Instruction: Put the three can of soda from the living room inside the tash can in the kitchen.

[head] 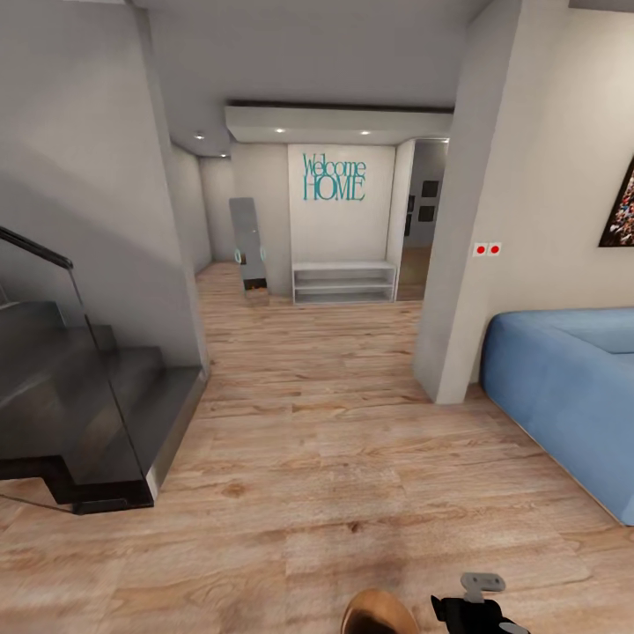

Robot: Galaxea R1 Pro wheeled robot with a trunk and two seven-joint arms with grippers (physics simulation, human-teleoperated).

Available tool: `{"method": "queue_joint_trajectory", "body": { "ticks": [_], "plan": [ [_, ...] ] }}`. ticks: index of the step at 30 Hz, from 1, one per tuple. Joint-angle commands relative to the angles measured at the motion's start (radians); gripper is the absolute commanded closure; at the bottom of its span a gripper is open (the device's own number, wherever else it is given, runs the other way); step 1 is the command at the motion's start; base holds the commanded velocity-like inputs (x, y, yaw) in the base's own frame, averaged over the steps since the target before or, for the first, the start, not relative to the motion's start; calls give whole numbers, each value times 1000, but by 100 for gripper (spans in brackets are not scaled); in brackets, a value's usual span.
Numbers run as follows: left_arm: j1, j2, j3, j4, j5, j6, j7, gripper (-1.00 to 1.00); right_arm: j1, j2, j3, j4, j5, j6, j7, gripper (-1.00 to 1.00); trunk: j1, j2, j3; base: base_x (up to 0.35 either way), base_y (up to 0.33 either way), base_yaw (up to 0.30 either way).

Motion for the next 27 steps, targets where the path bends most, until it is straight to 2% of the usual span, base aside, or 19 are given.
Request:
{"method": "queue_joint_trajectory", "body": {
  "ticks": [1,22,27],
  "plan": [
    [0,0,0,0,0,0,0,-100,0,0,0,0,0,0,0,-100,0,0,0,0,0,0],
    [0,0,0,0,0,0,0,-100,0,0,1,0,0,-2,2,-100,0,0,0,0,0,0],
    [0,1,0,0,0,0,-1,-100,0,0,1,0,0,-3,2,-100,19,-35,-16,0,0,0]
  ]
}}
